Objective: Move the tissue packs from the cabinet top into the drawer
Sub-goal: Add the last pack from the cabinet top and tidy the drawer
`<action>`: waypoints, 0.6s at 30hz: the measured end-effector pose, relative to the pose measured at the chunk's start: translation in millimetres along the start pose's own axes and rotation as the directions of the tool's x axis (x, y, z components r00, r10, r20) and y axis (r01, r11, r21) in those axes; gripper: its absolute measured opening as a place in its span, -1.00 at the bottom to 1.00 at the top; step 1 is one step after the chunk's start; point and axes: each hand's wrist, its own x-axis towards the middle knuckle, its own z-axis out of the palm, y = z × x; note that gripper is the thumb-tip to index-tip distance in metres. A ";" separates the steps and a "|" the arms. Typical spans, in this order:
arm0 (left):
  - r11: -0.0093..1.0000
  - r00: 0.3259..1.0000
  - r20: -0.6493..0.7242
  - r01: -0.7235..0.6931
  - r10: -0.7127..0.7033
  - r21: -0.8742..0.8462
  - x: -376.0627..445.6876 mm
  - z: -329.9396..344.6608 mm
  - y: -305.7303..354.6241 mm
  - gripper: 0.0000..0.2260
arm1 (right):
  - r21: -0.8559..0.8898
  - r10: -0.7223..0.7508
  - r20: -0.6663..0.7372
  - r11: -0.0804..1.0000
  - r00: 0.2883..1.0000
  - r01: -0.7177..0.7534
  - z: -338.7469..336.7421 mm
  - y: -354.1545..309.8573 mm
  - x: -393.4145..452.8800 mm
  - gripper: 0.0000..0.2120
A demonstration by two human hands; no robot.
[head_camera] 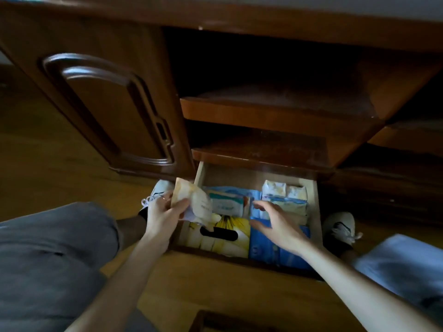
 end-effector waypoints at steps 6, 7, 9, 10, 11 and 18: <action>0.944 0.968 0.190 0.211 -0.165 -0.253 10.2 -1.7 3.0 -0.86 | 0.717 0.154 0.342 0.595 0.927 -0.364 18.6 -41.4 44.0 -0.42; 0.941 0.966 0.166 0.234 -0.197 -0.246 13.0 -3.6 3.5 -0.89 | 0.698 0.154 0.290 0.641 0.944 -0.319 16.7 -44.4 49.3 -0.40; 0.919 0.946 0.189 0.307 -0.265 -0.246 17.3 -7.6 3.1 -0.91 | 0.628 0.153 0.170 0.745 0.973 -0.227 8.9 -53.2 53.9 -0.33; 0.909 0.929 0.243 0.337 -0.279 -0.245 18.8 -9.1 2.3 -0.85 | 0.613 0.157 0.134 0.762 0.978 -0.207 3.2 -57.9 54.0 -0.30; 0.902 0.912 0.299 0.357 -0.281 -0.242 19.4 -9.1 1.6 -0.76 | 0.602 0.157 0.109 0.775 0.982 -0.191 -2.2 -61.6 53.2 -0.30; 0.889 0.884 0.384 0.379 -0.266 -0.258 2.9 -8.7 -7.5 -0.50 | 0.498 0.063 0.121 0.859 0.991 -0.115 -16.8 -87.3 31.5 -0.72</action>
